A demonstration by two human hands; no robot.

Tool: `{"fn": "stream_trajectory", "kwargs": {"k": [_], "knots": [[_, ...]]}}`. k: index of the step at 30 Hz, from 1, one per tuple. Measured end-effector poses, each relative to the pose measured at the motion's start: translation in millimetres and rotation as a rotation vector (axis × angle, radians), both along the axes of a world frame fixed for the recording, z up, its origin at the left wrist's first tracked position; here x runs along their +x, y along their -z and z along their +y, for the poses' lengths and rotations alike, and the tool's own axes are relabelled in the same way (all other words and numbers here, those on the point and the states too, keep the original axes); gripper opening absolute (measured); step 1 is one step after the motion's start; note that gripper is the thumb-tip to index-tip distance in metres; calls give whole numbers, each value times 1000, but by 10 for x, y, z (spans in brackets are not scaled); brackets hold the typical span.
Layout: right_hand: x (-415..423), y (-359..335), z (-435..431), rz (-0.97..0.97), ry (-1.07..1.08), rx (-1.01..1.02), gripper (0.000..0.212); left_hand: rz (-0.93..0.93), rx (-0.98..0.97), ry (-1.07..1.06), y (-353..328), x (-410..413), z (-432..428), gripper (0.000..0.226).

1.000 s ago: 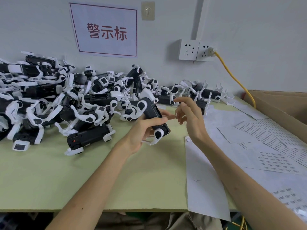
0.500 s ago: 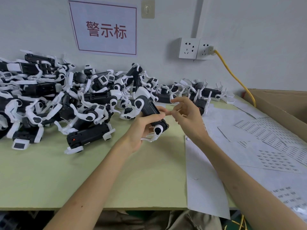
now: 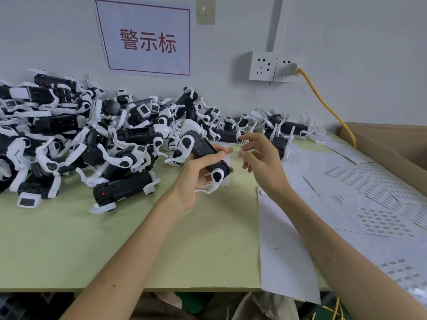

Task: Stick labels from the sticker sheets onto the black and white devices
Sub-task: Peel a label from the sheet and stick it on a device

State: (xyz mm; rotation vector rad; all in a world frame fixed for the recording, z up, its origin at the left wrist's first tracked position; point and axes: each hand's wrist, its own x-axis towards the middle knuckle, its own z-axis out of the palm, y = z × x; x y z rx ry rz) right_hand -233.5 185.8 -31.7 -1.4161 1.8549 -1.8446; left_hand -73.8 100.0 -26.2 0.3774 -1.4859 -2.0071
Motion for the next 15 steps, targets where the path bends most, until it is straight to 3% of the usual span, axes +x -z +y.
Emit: {"fn": "stream_trajectory", "kwargs": {"k": [4, 9, 15], "knots": [[8, 22, -5, 81, 4, 33, 34, -24, -13, 60, -10, 8, 0, 29], [-5, 43, -23, 107, 30, 42, 33, -27, -11, 73, -13, 15, -9, 39], [-35, 31, -36, -84, -1, 101, 16, -6, -29, 54, 26, -23, -20, 31]]}}
